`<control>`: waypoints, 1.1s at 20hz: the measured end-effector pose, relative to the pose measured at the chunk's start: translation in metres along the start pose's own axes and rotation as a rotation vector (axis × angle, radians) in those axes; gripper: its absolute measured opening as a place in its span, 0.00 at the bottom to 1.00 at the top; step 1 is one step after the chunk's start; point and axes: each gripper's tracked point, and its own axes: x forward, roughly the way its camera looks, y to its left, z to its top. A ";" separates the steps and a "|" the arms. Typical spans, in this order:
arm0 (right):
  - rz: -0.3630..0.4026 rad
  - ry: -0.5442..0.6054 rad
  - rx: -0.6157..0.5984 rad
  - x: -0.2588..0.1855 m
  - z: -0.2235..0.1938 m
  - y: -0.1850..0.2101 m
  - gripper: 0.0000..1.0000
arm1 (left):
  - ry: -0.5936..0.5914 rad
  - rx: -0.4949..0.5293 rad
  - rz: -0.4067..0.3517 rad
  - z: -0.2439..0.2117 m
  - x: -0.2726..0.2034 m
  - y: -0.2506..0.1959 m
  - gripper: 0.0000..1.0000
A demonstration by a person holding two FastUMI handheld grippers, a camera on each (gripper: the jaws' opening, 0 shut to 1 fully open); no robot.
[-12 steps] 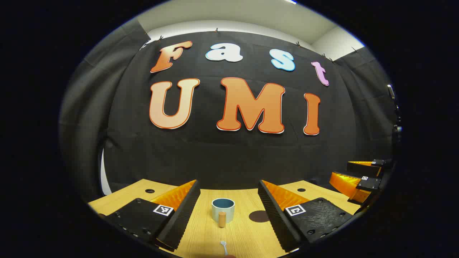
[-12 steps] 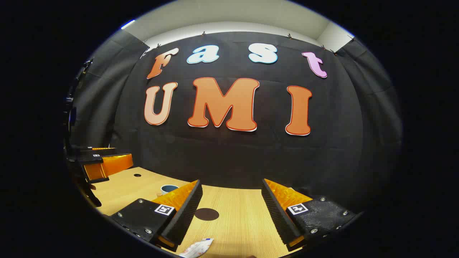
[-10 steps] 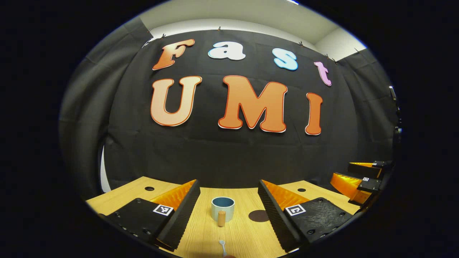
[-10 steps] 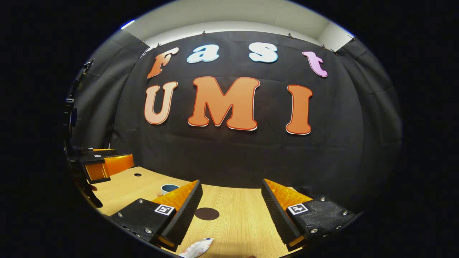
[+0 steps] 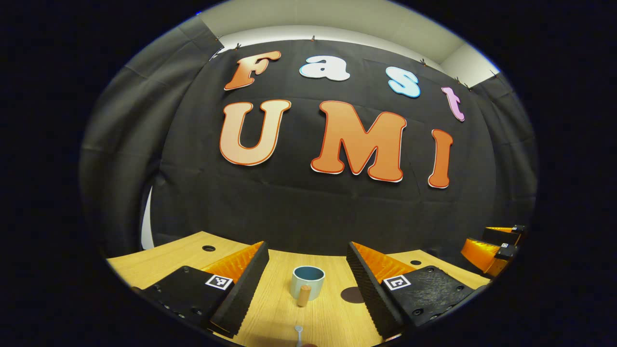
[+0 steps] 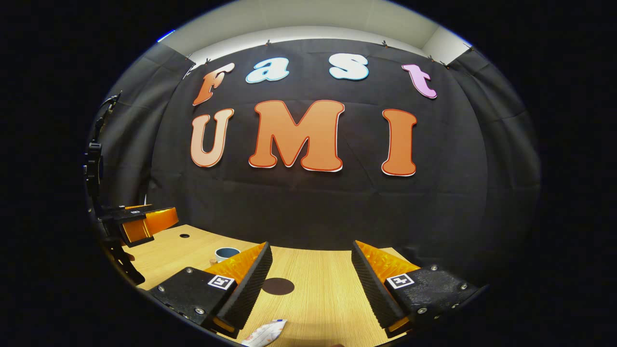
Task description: Put the toothbrush and toothpaste on the desktop into the cup, then pick up the cup and place it on the coaster on the desktop.
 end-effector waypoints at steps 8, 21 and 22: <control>0.000 0.031 -0.019 -0.005 -0.009 -0.002 0.99 | 0.029 0.043 -0.059 0.002 -0.004 -0.016 0.97; 0.109 0.422 0.050 -0.020 -0.126 0.048 0.98 | 0.411 0.043 -0.038 -0.103 -0.014 0.005 0.98; 0.117 0.449 0.055 -0.022 -0.132 0.052 0.98 | 0.435 0.051 -0.037 -0.114 -0.015 0.006 0.98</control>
